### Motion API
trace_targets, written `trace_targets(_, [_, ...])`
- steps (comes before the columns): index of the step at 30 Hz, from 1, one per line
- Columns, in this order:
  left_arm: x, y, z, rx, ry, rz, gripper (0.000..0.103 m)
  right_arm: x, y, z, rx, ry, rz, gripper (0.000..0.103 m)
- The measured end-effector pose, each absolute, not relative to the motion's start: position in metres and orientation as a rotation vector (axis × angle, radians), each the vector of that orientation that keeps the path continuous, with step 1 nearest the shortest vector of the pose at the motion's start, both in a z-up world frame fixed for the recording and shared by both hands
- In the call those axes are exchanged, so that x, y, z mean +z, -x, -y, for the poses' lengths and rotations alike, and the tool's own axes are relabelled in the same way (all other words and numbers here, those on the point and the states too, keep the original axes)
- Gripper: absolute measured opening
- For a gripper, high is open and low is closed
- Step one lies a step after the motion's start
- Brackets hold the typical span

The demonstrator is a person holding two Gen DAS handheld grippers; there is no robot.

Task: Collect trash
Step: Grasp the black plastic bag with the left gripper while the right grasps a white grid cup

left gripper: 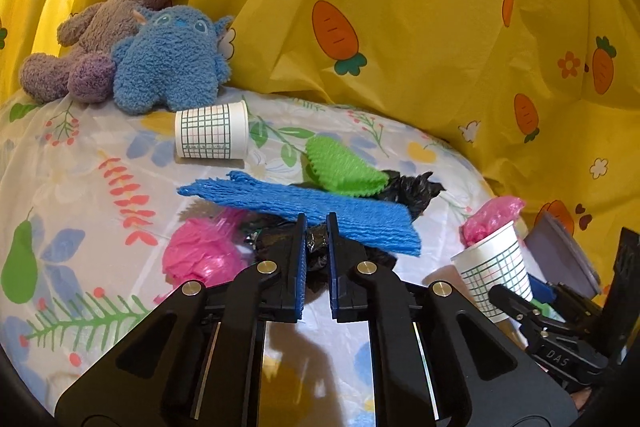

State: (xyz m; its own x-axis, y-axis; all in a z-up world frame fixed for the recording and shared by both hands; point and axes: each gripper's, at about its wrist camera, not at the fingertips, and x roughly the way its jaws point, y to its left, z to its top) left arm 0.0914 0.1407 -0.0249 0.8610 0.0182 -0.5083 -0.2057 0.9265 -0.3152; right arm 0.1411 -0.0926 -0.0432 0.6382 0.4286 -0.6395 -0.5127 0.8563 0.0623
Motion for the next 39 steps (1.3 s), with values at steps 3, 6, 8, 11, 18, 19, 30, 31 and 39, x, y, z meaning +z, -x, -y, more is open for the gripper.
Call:
trace_targets(3, [-0.007,-0.078,-0.142,0.092,0.393,-0.475,0.007,-0.04,-0.137,0.096,0.543,0.118,-0.683,0.054])
trace_targets(6, [0.011,-0.069,-0.139,0.049,0.406,-0.438,0.007,-0.036,-0.133,0.101,0.542,0.106,-0.672,0.054])
trace_targets(8, [0.022,-0.064,-0.133,0.029,0.393,-0.416,0.007,-0.033,-0.13,0.104,0.54,0.099,-0.662,0.054])
trace_targets(11, [0.036,-0.057,-0.119,-0.007,0.371,-0.385,0.007,-0.028,-0.125,0.109,0.535,0.088,-0.648,0.054])
trace_targets(18, [0.068,-0.039,-0.095,-0.098,0.34,-0.304,0.007,-0.016,-0.115,0.127,0.508,0.071,-0.611,0.054])
trace_targets(19, [0.072,-0.039,-0.091,-0.105,0.333,-0.297,0.007,-0.014,-0.114,0.13,0.503,0.066,-0.606,0.054])
trace_targets(30, [0.075,-0.061,-0.053,-0.18,0.293,-0.327,0.007,-0.005,-0.103,0.158,0.451,0.034,-0.576,0.054])
trace_targets(31, [0.075,-0.063,-0.05,-0.185,0.292,-0.331,0.007,-0.004,-0.103,0.16,0.448,0.03,-0.574,0.054])
trace_targets(39, [0.075,-0.075,-0.024,-0.24,0.28,-0.35,0.007,0.001,-0.1,0.183,0.404,0.009,-0.556,0.054])
